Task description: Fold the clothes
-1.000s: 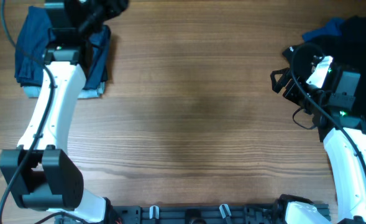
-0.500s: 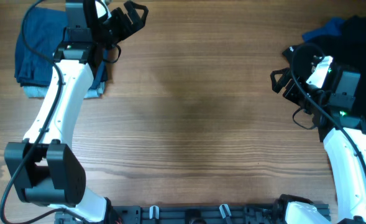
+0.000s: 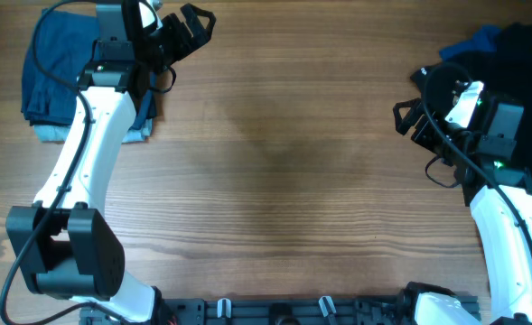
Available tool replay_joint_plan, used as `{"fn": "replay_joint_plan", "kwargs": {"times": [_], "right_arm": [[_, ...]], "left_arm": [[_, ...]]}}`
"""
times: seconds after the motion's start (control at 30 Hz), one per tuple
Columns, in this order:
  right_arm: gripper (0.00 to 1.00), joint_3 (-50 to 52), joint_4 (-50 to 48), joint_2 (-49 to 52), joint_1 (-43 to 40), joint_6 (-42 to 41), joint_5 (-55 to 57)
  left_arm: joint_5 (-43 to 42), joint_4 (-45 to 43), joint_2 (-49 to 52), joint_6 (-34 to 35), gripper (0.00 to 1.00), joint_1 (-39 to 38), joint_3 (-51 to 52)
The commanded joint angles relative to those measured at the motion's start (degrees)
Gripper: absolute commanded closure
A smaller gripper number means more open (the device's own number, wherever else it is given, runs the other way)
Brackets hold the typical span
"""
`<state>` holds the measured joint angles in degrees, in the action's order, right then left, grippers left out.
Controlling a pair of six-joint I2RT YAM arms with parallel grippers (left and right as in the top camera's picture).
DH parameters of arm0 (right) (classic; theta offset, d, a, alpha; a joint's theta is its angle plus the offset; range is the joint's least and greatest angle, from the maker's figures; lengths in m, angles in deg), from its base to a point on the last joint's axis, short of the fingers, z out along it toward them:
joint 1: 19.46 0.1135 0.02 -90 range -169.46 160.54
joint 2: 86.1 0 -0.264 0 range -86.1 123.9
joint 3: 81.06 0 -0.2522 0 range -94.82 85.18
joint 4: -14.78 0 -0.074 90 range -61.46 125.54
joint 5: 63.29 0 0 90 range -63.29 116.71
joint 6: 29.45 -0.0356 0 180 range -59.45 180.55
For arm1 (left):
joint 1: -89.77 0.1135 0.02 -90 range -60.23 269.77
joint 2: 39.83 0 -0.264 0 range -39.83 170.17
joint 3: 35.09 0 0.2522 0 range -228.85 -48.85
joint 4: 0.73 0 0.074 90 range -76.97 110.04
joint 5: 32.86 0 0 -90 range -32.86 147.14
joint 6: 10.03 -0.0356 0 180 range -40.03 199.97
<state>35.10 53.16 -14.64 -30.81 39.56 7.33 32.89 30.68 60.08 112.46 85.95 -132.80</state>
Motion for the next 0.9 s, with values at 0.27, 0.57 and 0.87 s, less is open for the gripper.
{"fn": "replay_joint_plan", "kwargs": {"times": [0.27,0.57,0.87], "right_arm": [[0.01,-0.6,-0.1,0.3,-0.1,-0.4,0.6],[0.01,0.3,-0.1,-4.8,-0.1,-0.4,0.5],[0.01,7.3,-0.1,-46.5,-0.1,0.0,0.6]], "left_arm": [[0.3,0.0,0.3,0.1,0.0,-0.2,0.3],[0.3,0.0,0.3,0.1,0.0,-0.2,0.3],[0.3,0.0,0.3,0.1,0.0,-0.2,0.3]]}}
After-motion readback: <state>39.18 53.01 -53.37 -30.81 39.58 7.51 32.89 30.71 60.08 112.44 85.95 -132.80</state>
